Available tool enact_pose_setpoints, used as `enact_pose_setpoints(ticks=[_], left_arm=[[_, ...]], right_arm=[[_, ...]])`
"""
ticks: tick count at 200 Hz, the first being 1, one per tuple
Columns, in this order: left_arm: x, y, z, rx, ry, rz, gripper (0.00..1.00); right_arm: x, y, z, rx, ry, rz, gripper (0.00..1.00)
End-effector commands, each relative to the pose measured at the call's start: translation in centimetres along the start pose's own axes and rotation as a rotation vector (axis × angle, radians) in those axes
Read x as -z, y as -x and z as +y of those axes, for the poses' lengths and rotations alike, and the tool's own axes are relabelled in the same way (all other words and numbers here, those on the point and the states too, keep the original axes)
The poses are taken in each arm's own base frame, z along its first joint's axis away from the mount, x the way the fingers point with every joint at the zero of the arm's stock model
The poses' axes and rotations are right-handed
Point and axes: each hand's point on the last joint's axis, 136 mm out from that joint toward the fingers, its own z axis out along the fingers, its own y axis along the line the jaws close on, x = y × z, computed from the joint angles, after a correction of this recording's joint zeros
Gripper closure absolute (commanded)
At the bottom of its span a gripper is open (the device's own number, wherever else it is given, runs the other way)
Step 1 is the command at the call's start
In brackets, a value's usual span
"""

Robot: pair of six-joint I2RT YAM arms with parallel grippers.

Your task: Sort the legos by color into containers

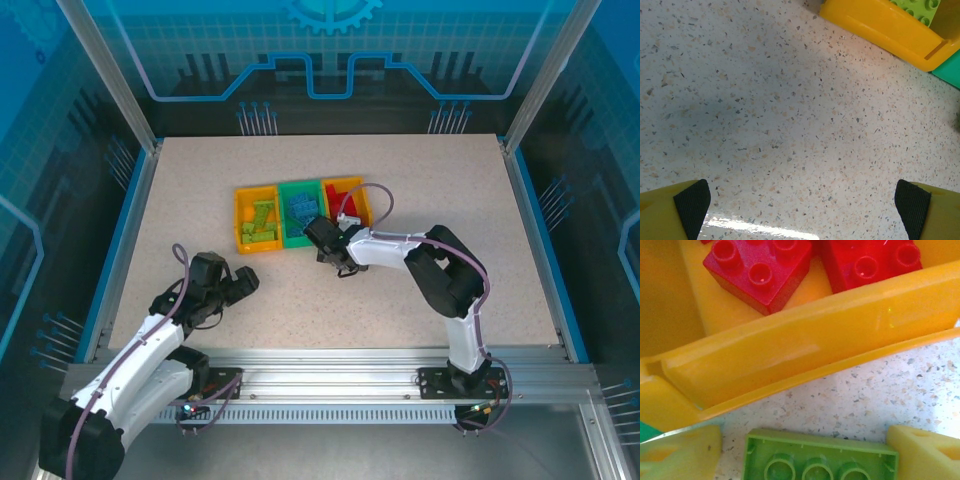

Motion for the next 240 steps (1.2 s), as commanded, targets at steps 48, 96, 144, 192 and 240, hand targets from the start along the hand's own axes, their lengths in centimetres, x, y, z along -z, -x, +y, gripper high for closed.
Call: enact_pose_setpoints(ticks=[48, 96, 144, 192, 240], left_arm=[[-0.2, -0.2, 0.4, 0.011, 0.011, -0.006, 0.01], [-0.1, -0.4, 0.8, 0.016, 0.020, -0.008, 0.01], [-0.1, -0.4, 1.4, 0.029, 0.048, -0.017, 0.01], [-0.3, -0.6, 2.3, 0.050, 0.080, -0.023, 0.01], [-0.4, -0.9, 2.5, 0.059, 0.087, -0.015, 0.01]], right_arm=[[-1.9, -2.6, -2.7, -0.025, -0.110, 0.057, 0.36], [0.8, -0.9, -1.3, -0.038, -0.058, 0.020, 0.37], [6.7, 2.6, 2.7, 0.019, 0.083, -0.084, 0.36], [10.8, 5.5, 11.2, 0.150, 0.405, -0.081, 0.34], [12.2, 6.4, 18.7, 0.334, 0.621, -0.005, 0.36]])
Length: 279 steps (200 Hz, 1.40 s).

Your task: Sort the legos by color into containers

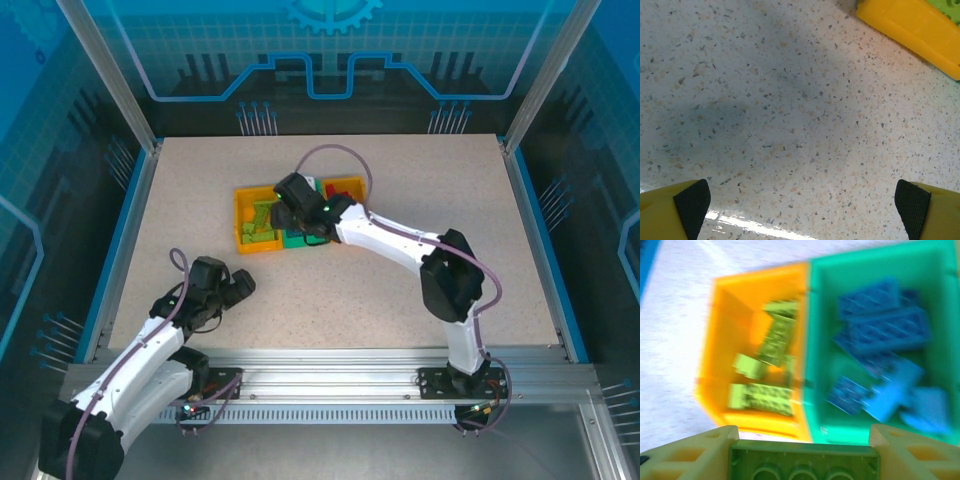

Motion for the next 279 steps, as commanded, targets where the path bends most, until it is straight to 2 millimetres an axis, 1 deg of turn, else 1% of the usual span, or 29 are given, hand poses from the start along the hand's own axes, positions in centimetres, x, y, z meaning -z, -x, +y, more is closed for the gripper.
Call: enact_pose_setpoints(ticks=[1, 21, 37, 42, 43, 45, 66, 72, 93, 107, 121, 141, 154, 162, 171, 174, 177, 185, 193, 201, 209, 217, 223, 225, 232, 249, 262, 277, 279], left_arm=[[-0.1, -0.5, 0.8, 0.009, 0.028, 0.003, 0.01], [-0.2, -0.5, 0.8, 0.011, 0.027, 0.003, 0.01], [-0.3, -0.5, 0.8, 0.013, 0.026, 0.004, 0.01], [-0.3, -0.5, 0.8, 0.014, 0.025, 0.003, 0.01], [-0.3, -0.5, 0.8, 0.013, 0.024, 0.004, 0.01], [-0.3, -0.5, 0.8, 0.013, 0.024, 0.003, 0.01], [-0.3, -0.5, 0.8, 0.015, 0.025, 0.005, 0.01], [-0.3, -0.6, 0.8, 0.016, 0.024, 0.007, 0.01], [-0.3, -0.6, 0.9, 0.016, 0.029, 0.009, 0.01], [-0.3, -0.7, 1.0, 0.017, 0.031, 0.010, 0.01], [-0.3, -0.6, 0.9, 0.019, 0.029, 0.007, 0.01], [-0.3, -0.6, 0.9, 0.024, 0.028, 0.008, 0.01], [-0.3, -0.7, 0.9, 0.024, 0.028, 0.010, 0.01], [-0.3, -0.7, 0.9, 0.025, 0.030, 0.009, 0.01], [-0.3, -0.7, 1.0, 0.025, 0.031, 0.010, 0.01], [-0.3, -0.7, 1.0, 0.025, 0.033, 0.009, 0.01], [-0.3, -0.7, 1.0, 0.025, 0.034, 0.009, 0.01], [-0.3, -0.6, 1.1, 0.025, 0.036, 0.006, 0.01], [-0.3, -0.6, 1.1, 0.023, 0.039, 0.005, 0.01], [-0.1, -0.5, 1.1, 0.022, 0.043, 0.002, 0.01], [0.0, -0.3, 1.1, 0.016, 0.048, -0.003, 0.01], [0.2, 0.0, 1.1, 0.006, 0.054, -0.011, 0.01], [0.4, 0.3, 1.0, -0.005, 0.058, -0.021, 0.01], [0.5, 0.4, 1.1, -0.008, 0.064, -0.025, 0.01], [0.8, 0.8, 1.1, -0.024, 0.071, -0.040, 0.01], [1.4, 1.9, 0.9, -0.069, 0.088, -0.082, 0.01], [1.8, 3.0, 0.7, -0.104, 0.098, -0.126, 0.01], [2.3, 4.3, 0.3, -0.145, 0.108, -0.178, 0.01], [2.4, 4.5, 0.3, -0.149, 0.112, -0.186, 0.01]], right_arm=[[-2.0, -0.9, 2.7, 0.130, 0.116, 0.108, 0.36], [-3.1, -0.4, 4.3, 0.159, 0.165, 0.139, 0.36], [-4.3, -0.2, 4.6, 0.164, 0.160, 0.162, 0.35], [-4.1, 0.3, 4.9, 0.166, 0.167, 0.156, 0.35], [-4.7, -0.1, 4.7, 0.167, 0.162, 0.166, 0.35], [-5.2, -0.3, 4.6, 0.168, 0.159, 0.172, 0.34], [-7.1, 0.1, 4.3, 0.162, 0.150, 0.170, 0.34], [-7.7, 0.1, 4.0, 0.156, 0.142, 0.175, 0.34], [-8.5, 0.5, 3.6, 0.143, 0.133, 0.174, 0.32], [-8.7, 0.7, 3.5, 0.143, 0.135, 0.170, 0.26], [-8.5, 1.0, 3.7, 0.151, 0.143, 0.160, 0.20], [-7.5, 1.4, 4.2, 0.160, 0.164, 0.155, 0.06], [-6.3, 1.7, 5.0, 0.179, 0.185, 0.142, 0.02], [-5.2, 2.1, 5.5, 0.194, 0.200, 0.125, 0.01], [-3.5, 2.6, 6.3, 0.212, 0.220, 0.099, 0.00], [-3.3, 2.5, 6.3, 0.219, 0.222, 0.096, 0.00], [-2.1, 3.0, 6.7, 0.225, 0.238, 0.075, 0.00], [-0.5, 3.4, 7.3, 0.252, 0.263, 0.043, 0.00], [1.2, 3.6, 7.4, 0.285, 0.276, 0.006, 0.00], [2.9, 3.9, 7.1, 0.323, 0.277, -0.042, 0.00], [4.6, 4.4, 6.2, 0.361, 0.257, -0.099, 0.00], [6.3, 4.7, 4.9, 0.407, 0.227, -0.158, 0.00], [7.2, 4.8, 3.2, 0.436, 0.181, -0.200, 0.00], [7.8, 5.1, 2.8, 0.445, 0.171, -0.222, 0.00], [9.2, 5.5, 0.4, 0.474, 0.104, -0.281, 0.00], [12.0, 6.2, -6.7, 0.502, -0.072, -0.390, 0.00], [14.4, 6.5, -12.9, 0.471, -0.183, -0.446, 0.00], [16.0, 5.4, -20.5, 0.432, -0.325, -0.474, 0.00], [16.1, 4.9, -21.6, 0.426, -0.342, -0.470, 0.00]])
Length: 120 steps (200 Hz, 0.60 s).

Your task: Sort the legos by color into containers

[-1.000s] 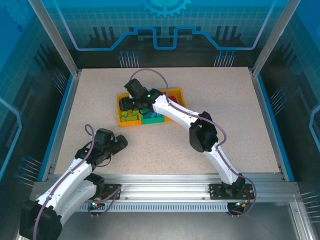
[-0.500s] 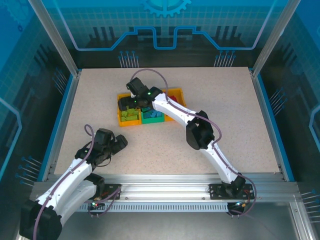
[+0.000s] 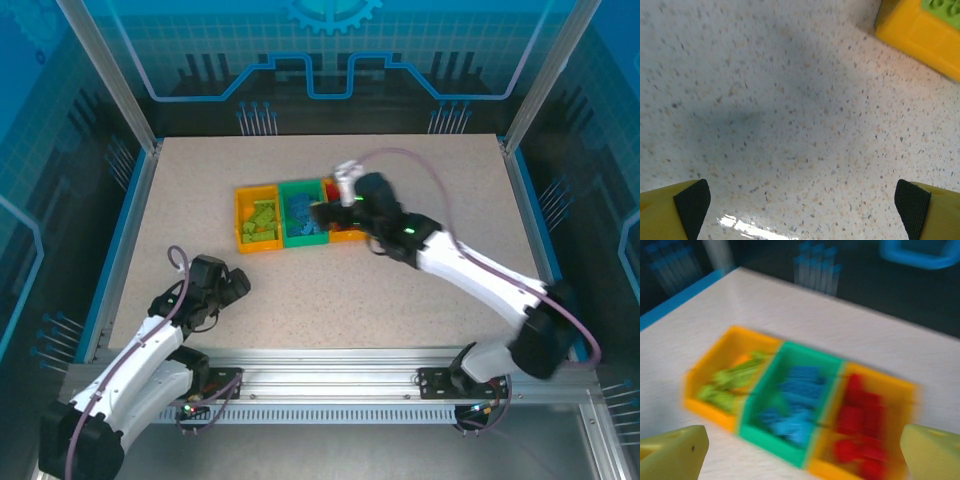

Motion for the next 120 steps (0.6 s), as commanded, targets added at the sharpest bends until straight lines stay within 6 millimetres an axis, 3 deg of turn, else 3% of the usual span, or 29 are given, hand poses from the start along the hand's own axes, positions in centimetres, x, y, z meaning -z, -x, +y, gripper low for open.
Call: enact_pose_setpoints(ticks=[1, 15, 30, 45, 76, 98, 120], left_arm=[[1.4, 3.0, -0.3, -0.090, 0.034, -0.120, 0.01], [1.6, 4.4, -0.6, -0.077, 0.036, -0.186, 0.01], [1.7, 5.9, -1.1, -0.120, 0.031, -0.262, 0.01], [2.2, 7.7, -0.9, -0.159, 0.085, -0.341, 0.01], [2.0, 10.6, -1.6, -0.286, 0.146, -0.469, 0.01], [1.7, 12.5, -2.2, -0.342, 0.171, -0.564, 0.01], [0.0, 13.0, -1.7, -0.414, 0.198, -0.616, 0.01]], right_arm=[[1.7, -4.2, -10.8, 0.067, -0.310, -0.024, 0.00], [3.1, -8.5, -16.2, 0.018, -0.417, -0.033, 0.00], [3.9, -12.2, -19.5, -0.097, -0.422, -0.070, 0.00], [4.1, -14.5, -20.5, -0.131, -0.431, -0.070, 0.00], [2.7, -17.1, -22.0, -0.125, -0.485, -0.066, 0.00], [1.7, -16.3, -22.1, -0.109, -0.491, -0.099, 0.02], [0.2, -18.3, -22.2, -0.119, -0.477, -0.092, 0.01]])
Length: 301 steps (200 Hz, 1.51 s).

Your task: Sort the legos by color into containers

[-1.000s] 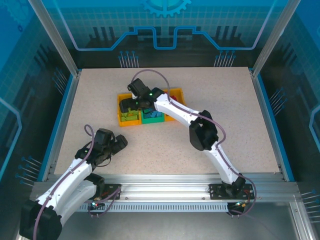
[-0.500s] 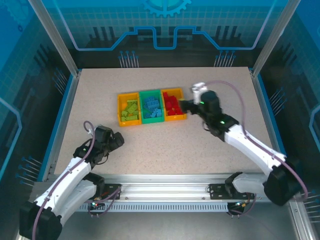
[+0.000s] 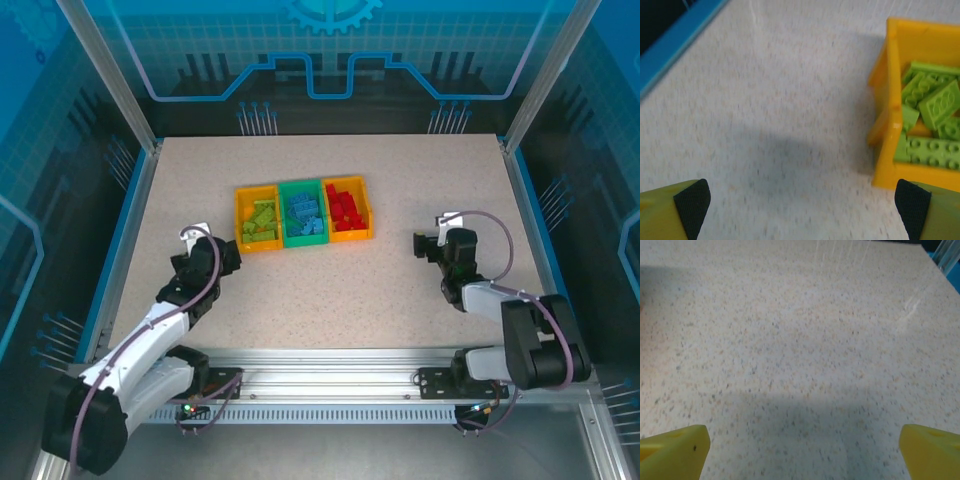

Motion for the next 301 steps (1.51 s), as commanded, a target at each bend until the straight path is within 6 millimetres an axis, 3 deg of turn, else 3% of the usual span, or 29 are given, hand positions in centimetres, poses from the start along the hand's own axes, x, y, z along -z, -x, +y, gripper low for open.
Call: enact_pose_setpoints(ticks=[1, 23, 106, 149, 182, 192, 201, 236, 301], left_arm=[[-1.5, 2.0, 0.8, -0.091, 0.058, -0.150, 0.01], [-3.4, 0.8, 1.2, -0.037, 0.040, -0.148, 0.01], [-6.9, 3.7, -3.2, -0.076, -0.194, -0.247, 0.01], [-6.7, 3.6, -3.2, -0.072, -0.212, -0.254, 0.01], [-7.3, 2.9, -5.2, -0.087, -0.324, -0.258, 0.01], [-8.1, 1.5, -5.1, -0.078, -0.321, -0.268, 0.01], [-7.9, 2.3, -4.6, -0.068, -0.297, -0.351, 0.01], [-9.8, 1.9, -4.6, -0.057, -0.279, -0.188, 0.01], [-9.8, 2.1, -4.4, -0.048, -0.285, -0.201, 0.01]], right_arm=[[-1.2, 2.3, 0.3, -0.019, 0.014, -0.142, 0.02], [-2.3, 2.3, 1.0, 0.001, 0.054, -0.095, 0.01], [-2.4, 2.2, 0.8, -0.001, 0.050, -0.086, 0.00], [-2.3, 2.2, 0.9, -0.002, 0.050, -0.087, 0.00], [-2.4, 2.2, 0.8, -0.003, 0.050, -0.087, 0.00], [-2.3, 2.2, 0.8, -0.002, 0.050, -0.086, 0.00], [-2.4, 2.2, 0.8, -0.002, 0.049, -0.085, 0.00], [-2.4, 2.2, 0.8, -0.003, 0.050, -0.085, 0.00], [-2.4, 2.1, 0.9, -0.001, 0.052, -0.083, 0.00]])
